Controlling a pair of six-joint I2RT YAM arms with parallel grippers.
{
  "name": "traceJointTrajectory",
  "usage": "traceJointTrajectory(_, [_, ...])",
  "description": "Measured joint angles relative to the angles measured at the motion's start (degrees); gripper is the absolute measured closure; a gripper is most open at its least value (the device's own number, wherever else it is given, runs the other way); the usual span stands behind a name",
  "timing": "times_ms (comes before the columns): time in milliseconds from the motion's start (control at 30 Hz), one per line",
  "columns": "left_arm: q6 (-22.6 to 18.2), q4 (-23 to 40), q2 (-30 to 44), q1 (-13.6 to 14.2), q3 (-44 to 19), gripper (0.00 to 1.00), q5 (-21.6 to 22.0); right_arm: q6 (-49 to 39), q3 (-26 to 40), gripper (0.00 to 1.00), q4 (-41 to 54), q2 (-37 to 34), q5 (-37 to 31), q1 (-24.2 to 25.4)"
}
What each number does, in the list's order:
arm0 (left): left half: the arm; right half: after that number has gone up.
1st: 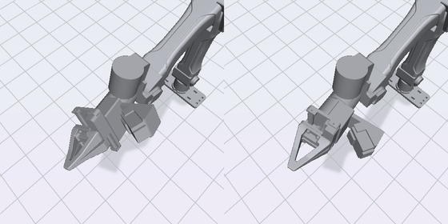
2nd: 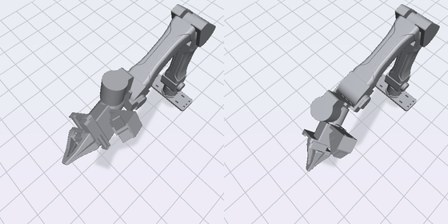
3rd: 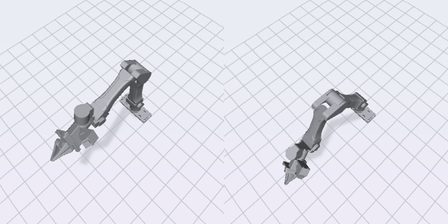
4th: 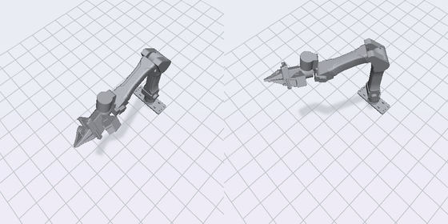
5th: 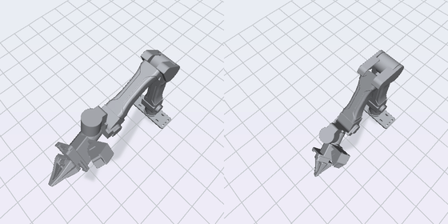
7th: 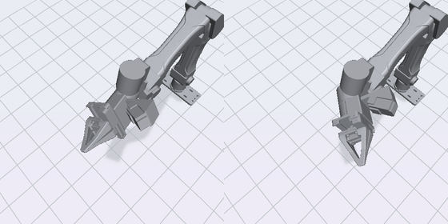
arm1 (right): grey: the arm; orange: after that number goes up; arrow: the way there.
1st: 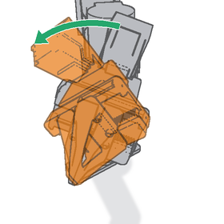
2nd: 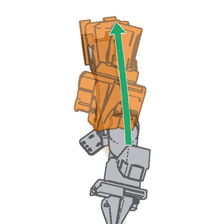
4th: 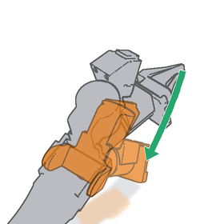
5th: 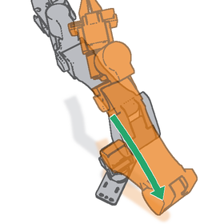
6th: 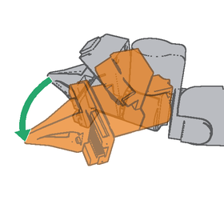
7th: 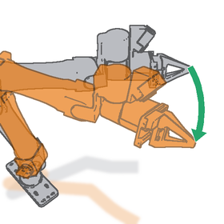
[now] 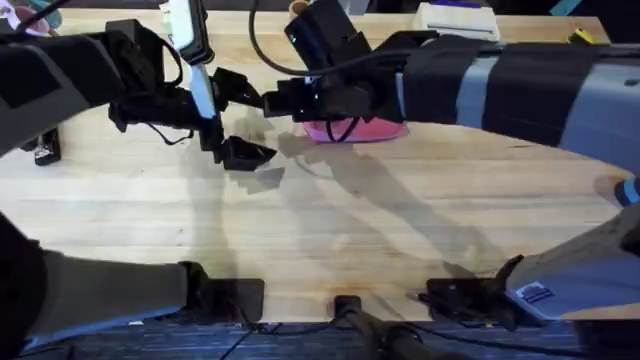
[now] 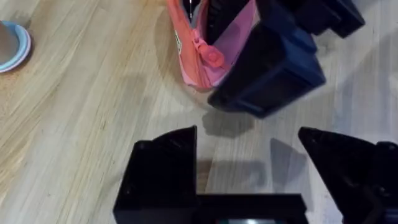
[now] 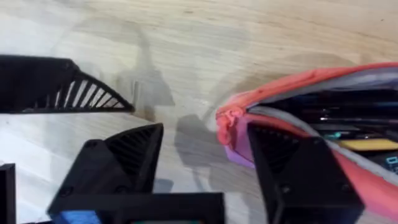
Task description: Unzip the bag, pick up the pens from the table one at a time and place them inside, then zip the bag closed.
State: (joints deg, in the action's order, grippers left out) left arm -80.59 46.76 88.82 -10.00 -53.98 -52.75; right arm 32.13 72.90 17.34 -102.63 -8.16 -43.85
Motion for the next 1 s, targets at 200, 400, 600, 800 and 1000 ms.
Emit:
traceJointTrajectory(200, [0.0, -0.02, 0.0, 0.0, 0.0, 0.008, 0.0, 0.32, 0.0, 0.445, 0.04, -0.44, -0.33, 0.93])
traceJointTrajectory(400, [0.0, 0.0, 0.0, 0.0, 0.0, 0.007, 0.0, 0.5, 0.0, 0.696, 0.26, -0.85, -1.14, 1.15])
traceJointTrajectory(600, [0.01, 0.0, 0.0, 0.0, 0.0, 0.007, 0.0, 0.53, 0.0, 0.852, 0.26, -0.96, -1.29, 1.17])
traceJointTrajectory(800, [0.01, 0.0, 0.0, 0.0, 0.0, 0.007, 0.0, 0.5, 0.0, 0.969, 0.23, -0.95, -1.25, 1.17])
traceJointTrajectory(1000, [0.0, 0.0, 0.0, 0.0, 0.0, 0.007, 0.0, 0.52, 0.0, 0.969, 0.34, -0.95, -1.25, 1.17])
